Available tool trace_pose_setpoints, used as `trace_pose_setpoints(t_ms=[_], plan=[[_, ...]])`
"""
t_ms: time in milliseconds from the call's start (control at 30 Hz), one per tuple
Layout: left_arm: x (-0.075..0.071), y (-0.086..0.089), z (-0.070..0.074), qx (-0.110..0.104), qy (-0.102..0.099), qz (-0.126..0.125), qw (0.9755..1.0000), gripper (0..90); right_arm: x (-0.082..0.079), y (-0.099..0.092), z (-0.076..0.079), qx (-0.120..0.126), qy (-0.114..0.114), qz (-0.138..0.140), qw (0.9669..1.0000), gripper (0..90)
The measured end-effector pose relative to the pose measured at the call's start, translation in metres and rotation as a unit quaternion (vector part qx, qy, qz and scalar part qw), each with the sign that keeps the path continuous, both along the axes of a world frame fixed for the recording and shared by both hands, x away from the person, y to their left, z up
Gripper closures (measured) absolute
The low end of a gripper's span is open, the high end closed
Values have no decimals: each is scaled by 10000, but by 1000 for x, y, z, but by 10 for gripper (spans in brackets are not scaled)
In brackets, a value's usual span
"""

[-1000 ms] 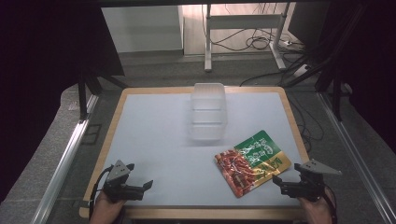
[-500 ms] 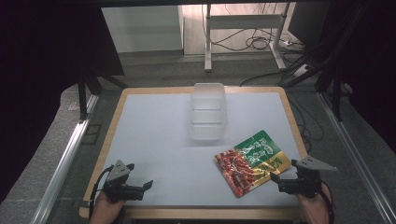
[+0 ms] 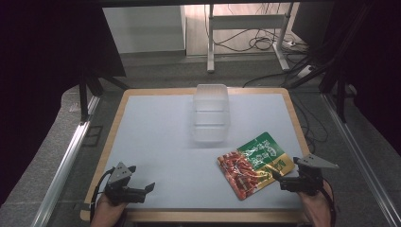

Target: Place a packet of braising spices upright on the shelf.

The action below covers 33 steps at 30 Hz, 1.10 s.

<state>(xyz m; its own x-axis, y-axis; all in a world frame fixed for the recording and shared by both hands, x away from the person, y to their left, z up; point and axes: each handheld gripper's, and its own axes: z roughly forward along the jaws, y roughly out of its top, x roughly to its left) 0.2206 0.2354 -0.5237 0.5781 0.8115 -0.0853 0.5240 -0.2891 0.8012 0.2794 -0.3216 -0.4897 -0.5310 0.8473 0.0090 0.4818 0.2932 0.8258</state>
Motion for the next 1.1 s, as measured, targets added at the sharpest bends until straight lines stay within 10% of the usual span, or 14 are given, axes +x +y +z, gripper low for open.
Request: trace_pose_setpoints(t_ms=[1100], plan=[[1, -1, 0, 21, 14, -16, 10000, 29, 45, 7, -10, -215, 182, -113, 9995, 22]])
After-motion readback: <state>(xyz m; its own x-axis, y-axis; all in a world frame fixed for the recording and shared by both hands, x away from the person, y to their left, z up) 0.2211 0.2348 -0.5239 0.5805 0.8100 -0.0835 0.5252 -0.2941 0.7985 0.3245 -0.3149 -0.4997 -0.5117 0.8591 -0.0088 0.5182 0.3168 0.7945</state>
